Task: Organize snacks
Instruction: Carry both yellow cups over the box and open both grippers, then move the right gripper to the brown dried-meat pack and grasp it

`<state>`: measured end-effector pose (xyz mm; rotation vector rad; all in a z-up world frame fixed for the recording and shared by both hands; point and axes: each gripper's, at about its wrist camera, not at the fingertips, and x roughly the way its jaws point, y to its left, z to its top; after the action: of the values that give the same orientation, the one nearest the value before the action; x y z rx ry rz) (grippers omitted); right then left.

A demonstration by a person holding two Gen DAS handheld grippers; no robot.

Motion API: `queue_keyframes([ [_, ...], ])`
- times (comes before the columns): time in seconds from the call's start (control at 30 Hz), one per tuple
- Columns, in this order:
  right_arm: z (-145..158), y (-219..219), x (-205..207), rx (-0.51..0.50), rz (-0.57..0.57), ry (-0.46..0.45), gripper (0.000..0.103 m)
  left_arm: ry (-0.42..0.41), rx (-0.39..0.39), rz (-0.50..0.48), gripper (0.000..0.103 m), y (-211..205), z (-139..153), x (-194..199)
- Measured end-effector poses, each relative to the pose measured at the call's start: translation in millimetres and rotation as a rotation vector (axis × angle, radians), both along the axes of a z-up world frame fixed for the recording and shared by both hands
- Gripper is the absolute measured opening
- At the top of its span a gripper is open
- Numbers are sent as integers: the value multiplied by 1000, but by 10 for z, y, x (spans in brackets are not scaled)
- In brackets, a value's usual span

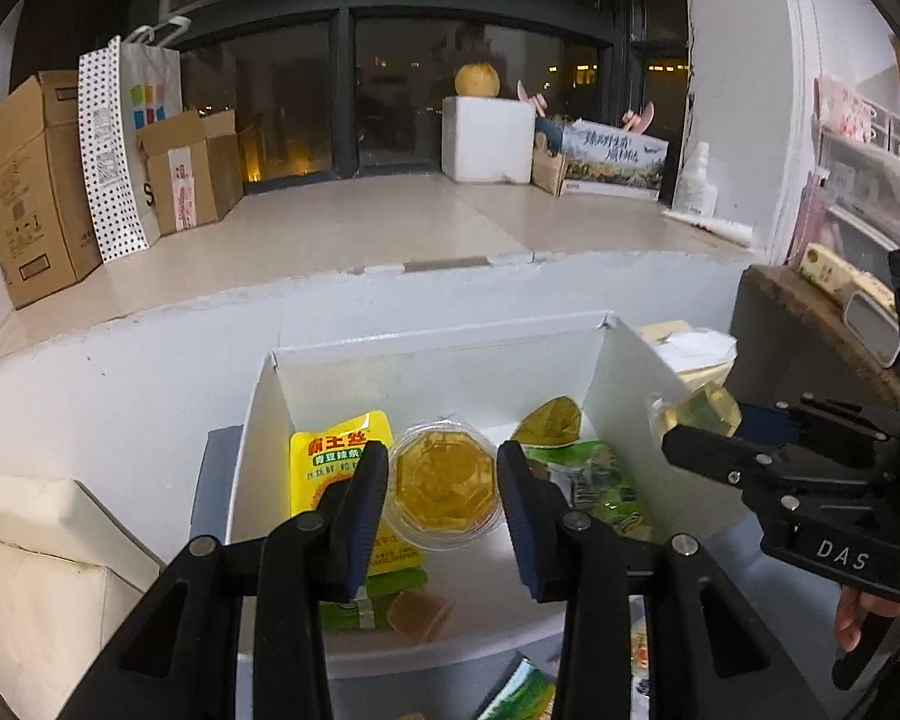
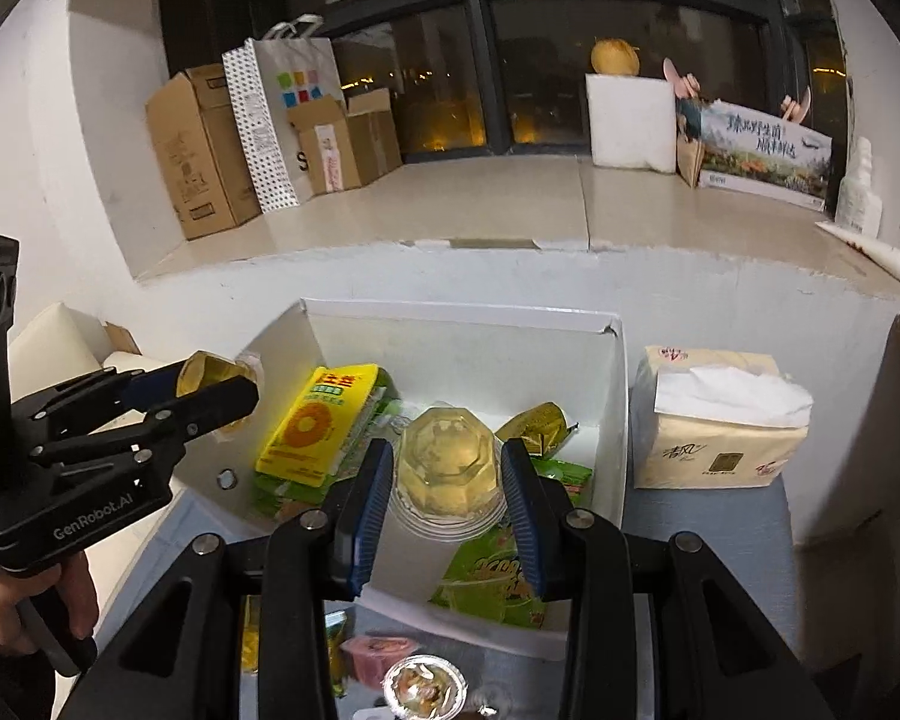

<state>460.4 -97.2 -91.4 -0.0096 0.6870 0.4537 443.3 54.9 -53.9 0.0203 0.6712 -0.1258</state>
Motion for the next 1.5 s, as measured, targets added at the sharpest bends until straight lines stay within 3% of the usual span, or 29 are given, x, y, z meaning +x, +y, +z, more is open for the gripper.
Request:
queue_keyframes([
  [0.07,-53,9,48,-19,-9,12,42,31,6,9,44,19,-94,92],
  [0.1,-77,-4,69,-15,-15,24,48,41,2,16,55,33,-125,122],
  [0.13,-80,-19,71,-6,-17,23,56,48,-3,18,75,45,-149,133],
  [0.2,-71,-59,51,19,-15,8,95,26,2,25,99,60,-158,99],
  [0.23,-54,-90,30,42,-11,-6,96,10,5,26,102,62,-147,69],
  [0.33,0,-106,-16,42,-24,-25,96,19,-4,16,103,58,-122,22],
  [0.4,40,-117,-71,43,-24,-47,103,27,-13,12,103,59,-96,-6],
  [0.67,167,-174,-339,24,-25,-81,103,20,-42,31,103,42,66,-231],
  [0.9,192,-306,-733,50,10,-68,103,-3,-32,35,103,-4,183,-695],
  [1.07,144,-416,-1173,38,17,-97,103,-9,-40,43,103,-62,111,-1199],
  [1.3,-242,-545,-1647,60,36,-42,103,-17,-108,63,103,-130,-177,-1963],
  [1.5,-783,-458,-1516,-2,20,92,103,39,-135,77,103,-164,-493,-2300],
])
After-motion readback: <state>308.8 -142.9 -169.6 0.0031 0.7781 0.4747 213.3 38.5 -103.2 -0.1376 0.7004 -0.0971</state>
